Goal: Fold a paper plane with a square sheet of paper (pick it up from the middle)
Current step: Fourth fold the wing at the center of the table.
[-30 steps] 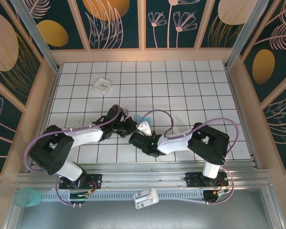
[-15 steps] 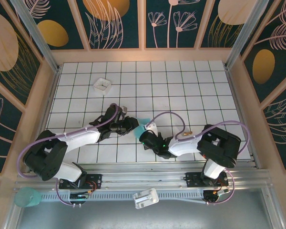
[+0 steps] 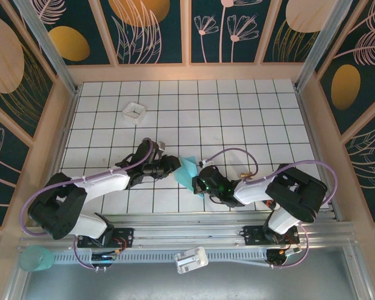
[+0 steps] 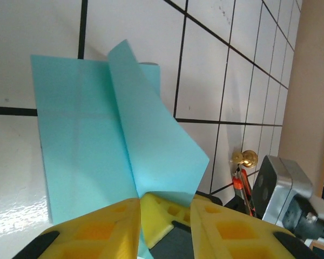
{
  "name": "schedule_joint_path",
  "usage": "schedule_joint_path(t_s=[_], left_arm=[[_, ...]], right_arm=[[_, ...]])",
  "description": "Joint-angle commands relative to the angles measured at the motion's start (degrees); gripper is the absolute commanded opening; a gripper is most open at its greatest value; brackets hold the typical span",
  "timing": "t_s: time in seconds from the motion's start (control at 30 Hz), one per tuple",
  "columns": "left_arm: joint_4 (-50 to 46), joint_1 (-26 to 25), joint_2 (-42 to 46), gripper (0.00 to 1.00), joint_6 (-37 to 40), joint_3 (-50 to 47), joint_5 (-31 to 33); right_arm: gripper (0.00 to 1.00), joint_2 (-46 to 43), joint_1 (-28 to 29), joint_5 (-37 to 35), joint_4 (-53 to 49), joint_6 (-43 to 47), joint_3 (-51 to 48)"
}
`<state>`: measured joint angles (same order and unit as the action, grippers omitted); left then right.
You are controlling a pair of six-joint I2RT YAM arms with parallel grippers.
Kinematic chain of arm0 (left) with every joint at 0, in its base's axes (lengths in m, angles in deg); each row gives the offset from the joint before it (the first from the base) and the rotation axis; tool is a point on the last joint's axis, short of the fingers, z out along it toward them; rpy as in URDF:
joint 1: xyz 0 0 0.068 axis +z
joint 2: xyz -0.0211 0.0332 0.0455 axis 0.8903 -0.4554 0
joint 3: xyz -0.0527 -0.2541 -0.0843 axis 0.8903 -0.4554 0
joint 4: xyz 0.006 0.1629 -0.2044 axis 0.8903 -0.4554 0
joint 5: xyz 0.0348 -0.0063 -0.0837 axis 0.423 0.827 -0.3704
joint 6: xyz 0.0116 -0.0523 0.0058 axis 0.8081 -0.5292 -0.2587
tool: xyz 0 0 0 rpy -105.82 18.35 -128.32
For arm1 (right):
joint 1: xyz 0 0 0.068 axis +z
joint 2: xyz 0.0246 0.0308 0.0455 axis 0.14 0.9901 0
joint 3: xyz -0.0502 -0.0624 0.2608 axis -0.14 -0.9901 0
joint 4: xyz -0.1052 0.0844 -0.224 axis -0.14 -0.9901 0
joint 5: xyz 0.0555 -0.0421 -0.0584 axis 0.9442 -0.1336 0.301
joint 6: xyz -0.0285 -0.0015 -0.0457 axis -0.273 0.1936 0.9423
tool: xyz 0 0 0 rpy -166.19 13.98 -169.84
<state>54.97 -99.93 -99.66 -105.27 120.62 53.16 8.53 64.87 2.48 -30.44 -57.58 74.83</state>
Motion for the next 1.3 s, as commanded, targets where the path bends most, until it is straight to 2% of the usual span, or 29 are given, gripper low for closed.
schedule_joint_path(t_s=[0.0, 0.33, 0.67, 0.9, 1.27], left_arm=[[2.75, 0.40, -0.55, 0.32, -0.94, -0.70, -1.88], [5.03, 0.43, -0.57, 0.32, 0.33, -1.55, -3.39], [7.06, 0.45, -2.98, 0.33, 0.47, -1.24, -6.53], [8.19, 0.42, -5.65, 0.36, -0.54, -0.52, -6.82], [7.32, 0.42, -5.97, 0.36, 0.42, -0.75, -6.23]], right_arm=[[0.07, -0.05, -1.50, 7.50, 0.19, -3.10, -2.33], [0.09, 0.77, -4.52, 12.41, -0.36, -6.09, -3.42], [0.10, -0.05, -3.59, 8.66, -6.05, -3.26, -0.11], [0.16, 0.36, -1.47, 4.38, -9.63, -0.78, 2.66], [0.22, -2.66, -1.18, 3.36, -12.27, 2.11, 5.01]])
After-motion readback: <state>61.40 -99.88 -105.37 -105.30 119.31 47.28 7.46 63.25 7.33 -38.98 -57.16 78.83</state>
